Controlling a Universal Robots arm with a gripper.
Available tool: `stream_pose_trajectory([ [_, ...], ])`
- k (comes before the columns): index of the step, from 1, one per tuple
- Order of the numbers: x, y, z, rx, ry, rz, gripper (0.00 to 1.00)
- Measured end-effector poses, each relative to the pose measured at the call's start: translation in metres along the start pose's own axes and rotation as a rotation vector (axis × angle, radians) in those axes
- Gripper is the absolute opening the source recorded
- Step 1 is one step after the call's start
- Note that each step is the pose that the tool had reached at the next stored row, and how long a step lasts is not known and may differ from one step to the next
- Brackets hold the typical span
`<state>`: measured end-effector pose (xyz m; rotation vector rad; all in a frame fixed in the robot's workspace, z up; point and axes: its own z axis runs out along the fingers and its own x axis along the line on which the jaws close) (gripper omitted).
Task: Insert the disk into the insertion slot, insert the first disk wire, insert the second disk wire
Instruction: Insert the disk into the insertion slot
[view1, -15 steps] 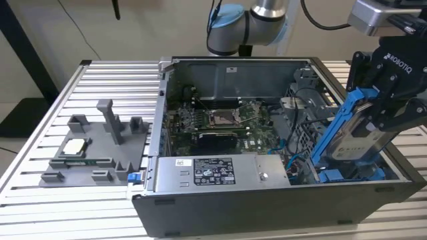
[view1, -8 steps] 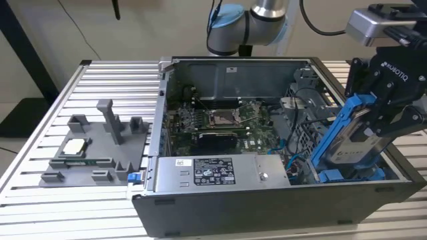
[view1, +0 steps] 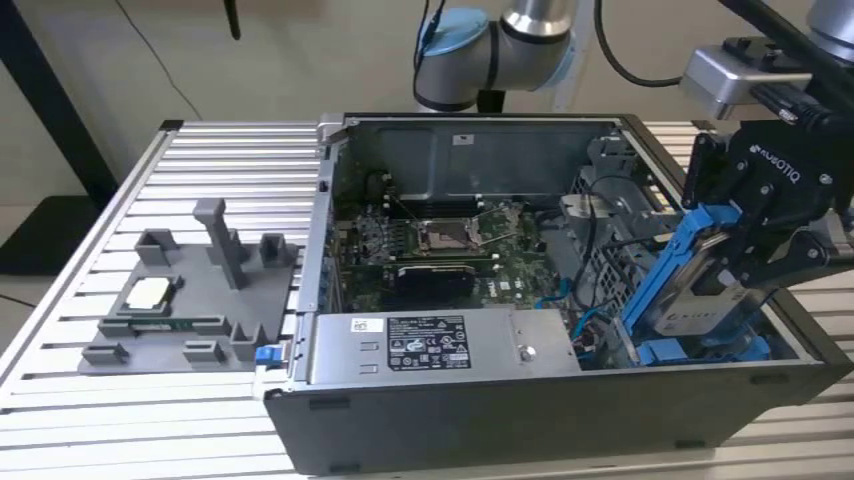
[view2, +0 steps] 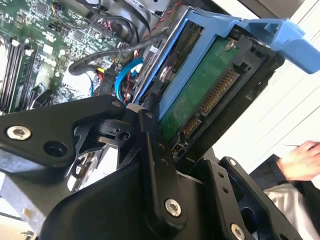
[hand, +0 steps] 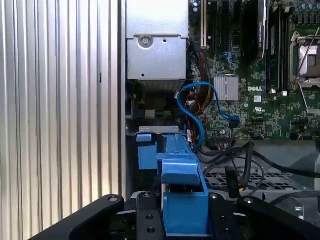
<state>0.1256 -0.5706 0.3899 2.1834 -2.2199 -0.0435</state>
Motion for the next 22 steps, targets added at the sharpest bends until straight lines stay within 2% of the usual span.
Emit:
stream_pose_trajectory([
  [2,0.0,-0.0002,0.0033,0.0,-0.003,0.0,0.33],
  [5,0.0,-0.0003,0.0058,-0.0002,-0.0114,0.0,0.33],
  [16,0.0,-0.0004,0.0079,-0.0001,-0.0119,-0.001,0.34],
  [17,0.0,-0.0004,0.0078,-0.0001,-0.0119,-0.001,0.4],
  [22,0.0,-0.0002,0.0025,-0.0001,-0.0119,0.0,0.4],
])
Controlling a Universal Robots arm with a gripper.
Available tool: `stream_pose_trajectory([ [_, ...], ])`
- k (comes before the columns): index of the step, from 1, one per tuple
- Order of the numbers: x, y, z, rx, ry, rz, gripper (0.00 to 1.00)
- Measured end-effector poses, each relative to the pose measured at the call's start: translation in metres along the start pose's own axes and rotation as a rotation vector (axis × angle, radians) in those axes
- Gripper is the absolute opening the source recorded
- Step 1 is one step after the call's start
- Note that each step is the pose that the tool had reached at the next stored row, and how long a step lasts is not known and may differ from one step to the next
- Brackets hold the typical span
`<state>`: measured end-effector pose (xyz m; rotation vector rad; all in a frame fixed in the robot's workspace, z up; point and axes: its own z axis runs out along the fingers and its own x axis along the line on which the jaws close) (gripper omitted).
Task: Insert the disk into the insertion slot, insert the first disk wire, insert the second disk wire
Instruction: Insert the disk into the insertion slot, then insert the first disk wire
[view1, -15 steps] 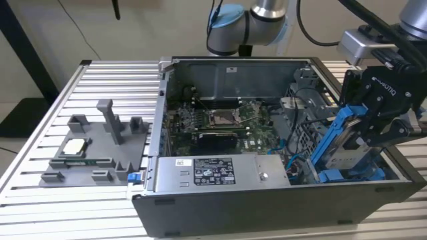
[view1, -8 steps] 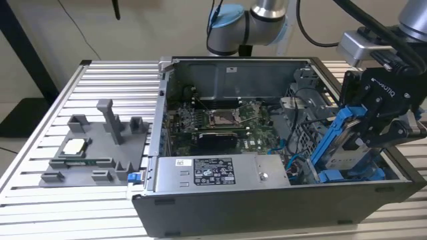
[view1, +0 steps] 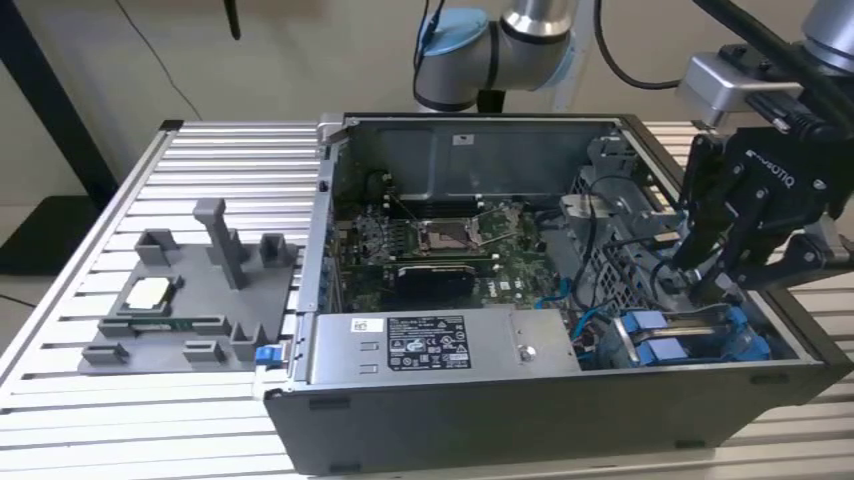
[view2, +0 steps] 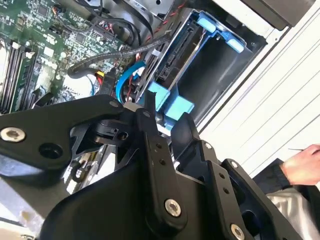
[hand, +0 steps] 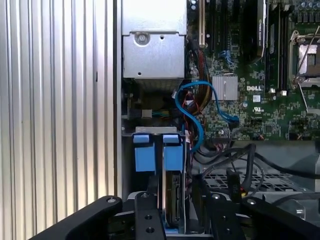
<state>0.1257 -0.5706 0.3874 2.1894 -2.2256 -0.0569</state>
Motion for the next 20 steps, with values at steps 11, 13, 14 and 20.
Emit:
stream_pose_trajectory([
  [11,-0.0143,0.0058,-0.0071,0.0,0.0002,0.0,0.4],
  [13,-0.0171,0.0062,-0.0074,0.0,-0.001,0.0,0.4],
  [14,-0.0181,0.0063,-0.0075,0.0,-0.0026,0.0,0.4],
  [20,-0.023,0.0067,-0.0076,-0.0002,-0.0157,-0.001,0.4],
])
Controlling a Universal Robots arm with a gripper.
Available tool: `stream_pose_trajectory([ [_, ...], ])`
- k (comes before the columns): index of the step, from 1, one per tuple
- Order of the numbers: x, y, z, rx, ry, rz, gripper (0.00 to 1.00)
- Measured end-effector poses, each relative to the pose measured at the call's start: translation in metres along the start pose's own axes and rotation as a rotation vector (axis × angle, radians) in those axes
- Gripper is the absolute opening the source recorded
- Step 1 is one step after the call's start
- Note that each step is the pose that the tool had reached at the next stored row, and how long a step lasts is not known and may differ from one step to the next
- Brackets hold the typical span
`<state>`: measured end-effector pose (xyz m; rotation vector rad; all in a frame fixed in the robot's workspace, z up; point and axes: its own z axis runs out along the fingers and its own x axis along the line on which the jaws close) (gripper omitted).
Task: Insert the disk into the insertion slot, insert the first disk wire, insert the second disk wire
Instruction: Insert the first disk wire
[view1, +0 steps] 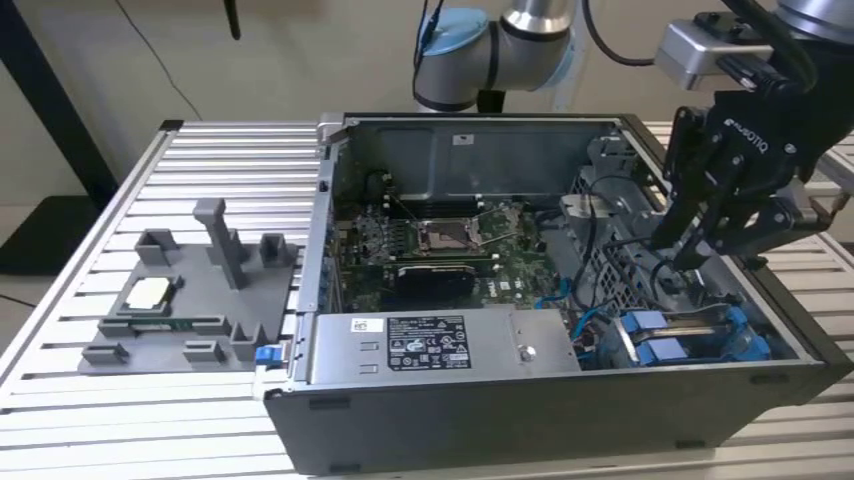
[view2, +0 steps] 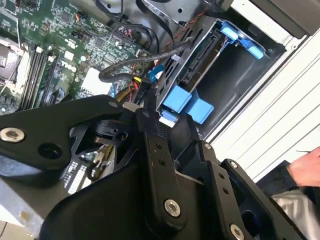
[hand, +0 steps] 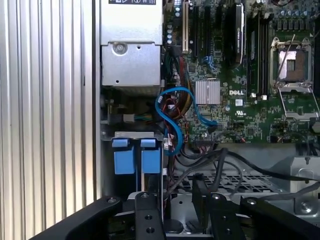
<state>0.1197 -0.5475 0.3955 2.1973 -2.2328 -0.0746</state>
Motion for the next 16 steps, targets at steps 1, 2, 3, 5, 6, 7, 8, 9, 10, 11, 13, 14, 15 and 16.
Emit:
stream_pose_trajectory([
  [1,-0.0011,0.0001,0.0001,0.0,-0.0006,0.0,0.4],
  [2,-0.0019,0.0001,0.0,-0.0001,-0.0028,0.0,0.4],
  [3,-0.0025,0.0001,0.0001,-0.0001,-0.0064,0.0,0.4],
  [5,-0.0037,0.0002,0.0005,-0.0003,-0.017,-0.001,0.4],
  [6,-0.0043,0.0002,0.0008,-0.0003,-0.022,-0.001,0.4],
  [7,-0.0049,0.0002,0.0014,-0.0002,-0.0268,-0.001,0.4],
  [8,-0.0053,0.0002,0.0021,0.0004,-0.0308,-0.001,0.4],
  [9,-0.0056,0.0002,0.0028,0.0014,-0.0348,-0.001,0.4],
  [10,-0.0058,0.0002,0.0037,0.0028,-0.0392,-0.002,0.4],
  [11,-0.0059,0.0002,0.0044,0.0042,-0.0438,-0.002,0.4],
  [13,-0.006,0.0001,0.005,0.0053,-0.057,-0.003,0.4],
  [14,-0.006,0.0001,0.0051,0.0053,-0.0652,-0.003,0.4],
  [15,-0.006,0.0001,0.005,0.0052,-0.0734,-0.003,0.4],
  [16,-0.006,0.0001,0.0051,0.0051,-0.0775,-0.003,0.4],
])
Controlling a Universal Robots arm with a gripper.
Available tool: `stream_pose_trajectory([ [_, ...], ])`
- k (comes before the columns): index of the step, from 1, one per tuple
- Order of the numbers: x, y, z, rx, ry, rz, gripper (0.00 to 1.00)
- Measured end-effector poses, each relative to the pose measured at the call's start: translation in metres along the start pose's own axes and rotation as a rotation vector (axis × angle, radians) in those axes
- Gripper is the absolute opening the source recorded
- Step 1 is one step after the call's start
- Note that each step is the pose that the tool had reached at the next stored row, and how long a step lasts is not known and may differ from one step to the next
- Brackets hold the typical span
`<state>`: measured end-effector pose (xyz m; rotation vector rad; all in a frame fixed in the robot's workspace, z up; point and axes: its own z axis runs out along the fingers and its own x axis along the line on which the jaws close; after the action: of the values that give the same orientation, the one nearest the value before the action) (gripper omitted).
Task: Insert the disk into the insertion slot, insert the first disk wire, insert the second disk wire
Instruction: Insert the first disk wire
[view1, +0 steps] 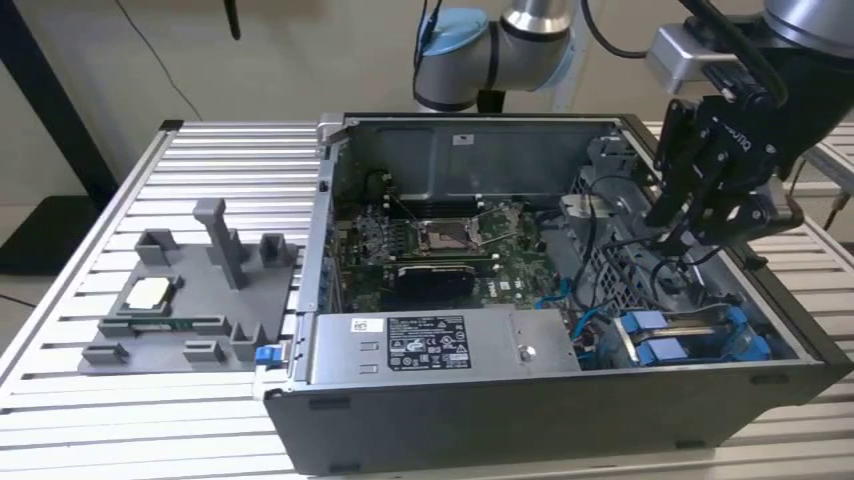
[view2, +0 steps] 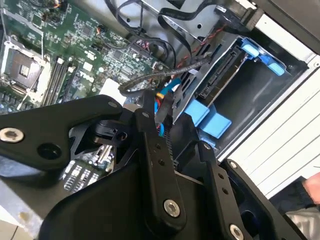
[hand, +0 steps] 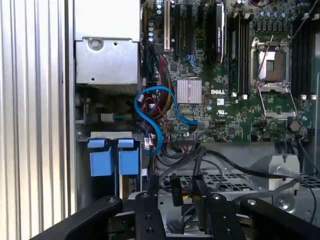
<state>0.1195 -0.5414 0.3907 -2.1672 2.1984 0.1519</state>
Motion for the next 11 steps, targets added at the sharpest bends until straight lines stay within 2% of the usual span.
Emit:
stream_pose_trajectory([
  [4,0.0001,0.0,0.0011,0.0036,-0.0151,-0.002,0.4],
  [7,0.0003,-0.0001,0.0024,0.0102,-0.0214,-0.003,0.38],
  [9,0.0004,-0.0001,0.0036,0.0149,-0.0259,-0.004,0.25],
  [10,0.0005,-0.0002,0.0042,0.017,-0.0279,-0.005,0.25],
  [11,0.0006,-0.0002,0.0049,0.0195,-0.0299,-0.005,0.19],
])
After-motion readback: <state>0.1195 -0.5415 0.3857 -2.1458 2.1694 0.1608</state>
